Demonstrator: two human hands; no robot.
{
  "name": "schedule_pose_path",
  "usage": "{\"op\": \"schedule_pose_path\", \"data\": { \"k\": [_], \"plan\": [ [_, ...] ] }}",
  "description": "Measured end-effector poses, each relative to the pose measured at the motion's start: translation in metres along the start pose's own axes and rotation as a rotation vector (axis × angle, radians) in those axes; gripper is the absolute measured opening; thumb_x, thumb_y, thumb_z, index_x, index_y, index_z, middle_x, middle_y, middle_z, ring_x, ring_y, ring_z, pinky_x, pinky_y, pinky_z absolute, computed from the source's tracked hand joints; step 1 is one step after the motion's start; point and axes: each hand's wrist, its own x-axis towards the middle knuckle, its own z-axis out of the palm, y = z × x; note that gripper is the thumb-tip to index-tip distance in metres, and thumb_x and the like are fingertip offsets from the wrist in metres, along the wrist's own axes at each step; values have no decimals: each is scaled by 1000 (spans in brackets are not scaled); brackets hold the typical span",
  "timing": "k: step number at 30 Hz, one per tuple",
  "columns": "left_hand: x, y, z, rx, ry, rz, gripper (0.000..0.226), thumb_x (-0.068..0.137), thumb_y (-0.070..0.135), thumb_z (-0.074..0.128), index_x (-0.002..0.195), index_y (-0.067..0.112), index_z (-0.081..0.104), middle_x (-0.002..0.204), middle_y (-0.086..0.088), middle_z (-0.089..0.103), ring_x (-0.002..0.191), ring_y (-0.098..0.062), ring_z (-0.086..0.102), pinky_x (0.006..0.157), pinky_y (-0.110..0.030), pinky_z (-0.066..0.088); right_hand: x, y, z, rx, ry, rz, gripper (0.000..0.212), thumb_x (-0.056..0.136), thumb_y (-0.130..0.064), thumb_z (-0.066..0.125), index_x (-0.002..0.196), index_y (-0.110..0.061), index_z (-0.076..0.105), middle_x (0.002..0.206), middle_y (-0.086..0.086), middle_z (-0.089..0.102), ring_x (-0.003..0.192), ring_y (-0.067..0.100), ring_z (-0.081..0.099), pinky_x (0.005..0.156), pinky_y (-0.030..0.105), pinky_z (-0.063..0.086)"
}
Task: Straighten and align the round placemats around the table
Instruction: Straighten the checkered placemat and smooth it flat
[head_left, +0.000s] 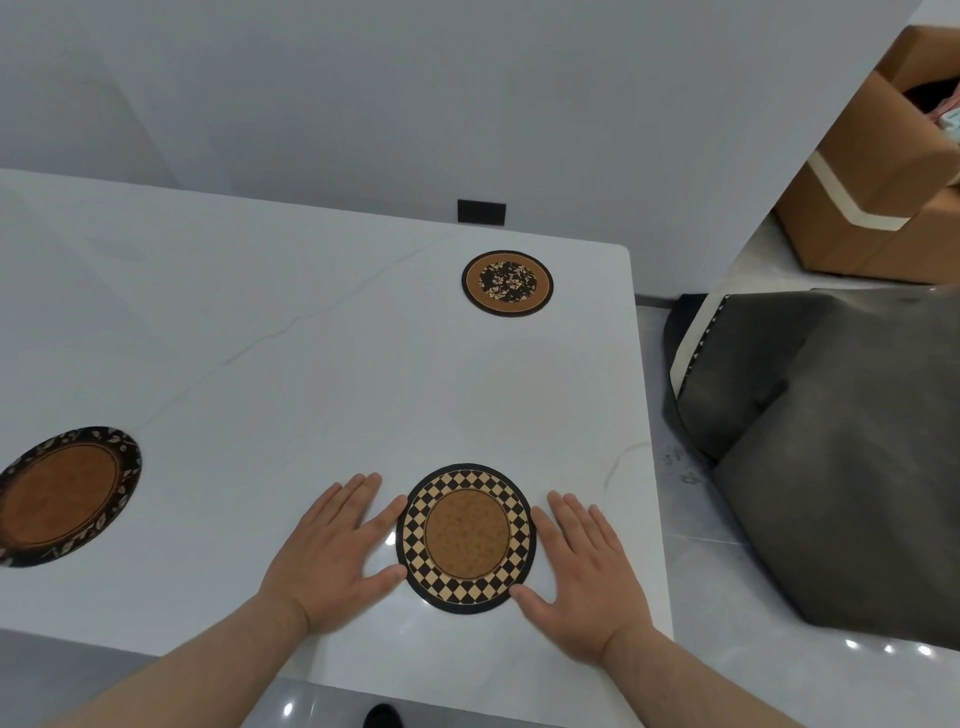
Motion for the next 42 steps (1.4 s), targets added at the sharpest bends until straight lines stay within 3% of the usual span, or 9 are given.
{"op": "schedule_pose_path", "data": {
  "k": [7,12,18,27,33,36,39,42],
  "plan": [
    [1,0,0,-6,-1,4,73,86,76,23,150,40,15,159,-4,12,146,-15,2,116,-30,-7,0,1,-2,19,0,-3,86,83,-78,18,153,-27,19,162,0,10,149,18,1,116,38,-1],
    [2,-2,-1,-2,-28,9,73,87,75,24,150,39,17,159,-7,18,146,-18,8,115,-30,-8,1,-1,-3,0,-15,1,86,83,-77,17,151,-25,23,161,3,18,148,20,9,115,39,3],
    [2,-1,1,-35,0,5,72,86,74,28,148,44,10,160,-3,7,146,-15,-2,113,-27,-15,1,-1,-3,11,-5,-16,90,82,-78,12,152,-24,20,162,2,12,149,18,3,117,40,1],
    [1,1,4,9,4,-20,72,86,73,28,149,42,14,159,-6,18,147,-18,9,115,-32,-7,0,1,-1,1,-7,-17,90,82,-78,12,153,-23,19,162,2,11,149,18,1,117,40,1],
    [2,2,1,-39,-6,-25,73,85,73,29,149,43,9,161,-3,8,145,-13,-6,114,-31,-12,0,1,-1,-12,-9,-12,85,84,-75,28,151,-24,23,161,2,18,149,19,9,116,39,2],
    [7,6,-7,-62,-83,-21,76,84,71,31,150,41,5,162,-4,-1,146,-15,-12,114,-29,-16,3,2,-4,5,-24,-10,86,83,-75,29,152,-26,17,162,1,11,149,17,2,117,37,-5],
    [10,9,-21,-50,-207,-39,79,85,69,36,151,38,5,162,-5,-4,148,-19,-9,117,-34,-9,5,1,-16,17,-114,-4,87,82,-76,28,153,-29,7,163,-2,0,149,16,-7,119,33,-10],
    [12,15,-34,-46,-251,-58,78,87,63,43,151,34,11,162,-7,2,148,-22,0,119,-38,4,14,0,-30,26,-206,-6,85,84,-70,38,153,-27,13,163,0,5,149,19,0,121,35,-2]
  ]
}}
